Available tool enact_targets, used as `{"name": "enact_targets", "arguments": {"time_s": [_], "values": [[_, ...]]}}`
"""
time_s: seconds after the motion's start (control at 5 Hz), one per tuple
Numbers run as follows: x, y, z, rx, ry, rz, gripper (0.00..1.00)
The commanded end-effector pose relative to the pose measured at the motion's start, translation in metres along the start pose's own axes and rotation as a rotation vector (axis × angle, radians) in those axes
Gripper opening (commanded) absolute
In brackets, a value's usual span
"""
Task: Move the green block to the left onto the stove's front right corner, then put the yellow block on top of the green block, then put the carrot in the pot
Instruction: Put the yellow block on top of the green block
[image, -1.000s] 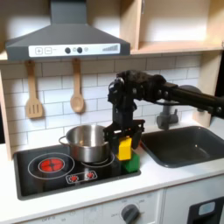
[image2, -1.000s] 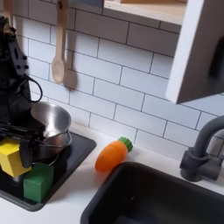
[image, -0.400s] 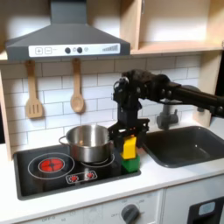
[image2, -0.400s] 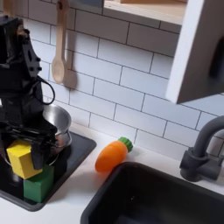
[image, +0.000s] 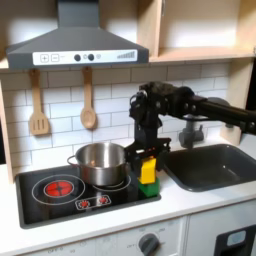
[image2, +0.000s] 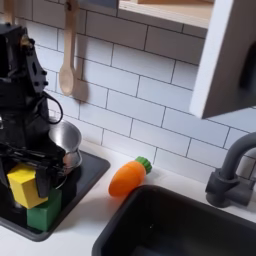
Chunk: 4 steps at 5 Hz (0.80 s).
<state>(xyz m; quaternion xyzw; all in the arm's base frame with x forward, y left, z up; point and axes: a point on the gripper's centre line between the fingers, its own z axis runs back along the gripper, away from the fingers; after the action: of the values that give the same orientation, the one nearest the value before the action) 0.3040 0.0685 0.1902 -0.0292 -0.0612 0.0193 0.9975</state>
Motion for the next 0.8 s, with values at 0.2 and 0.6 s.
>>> {"name": "enact_targets", "arguments": {"time_s": [0.2, 0.6], "values": [[-0.0022, -0.0034, -0.0012, 0.001, -0.007, 0.000, 0.00], [-0.0047, -0.0070, -0.0011, 0.000, -0.006, -0.007, 0.00]]}}
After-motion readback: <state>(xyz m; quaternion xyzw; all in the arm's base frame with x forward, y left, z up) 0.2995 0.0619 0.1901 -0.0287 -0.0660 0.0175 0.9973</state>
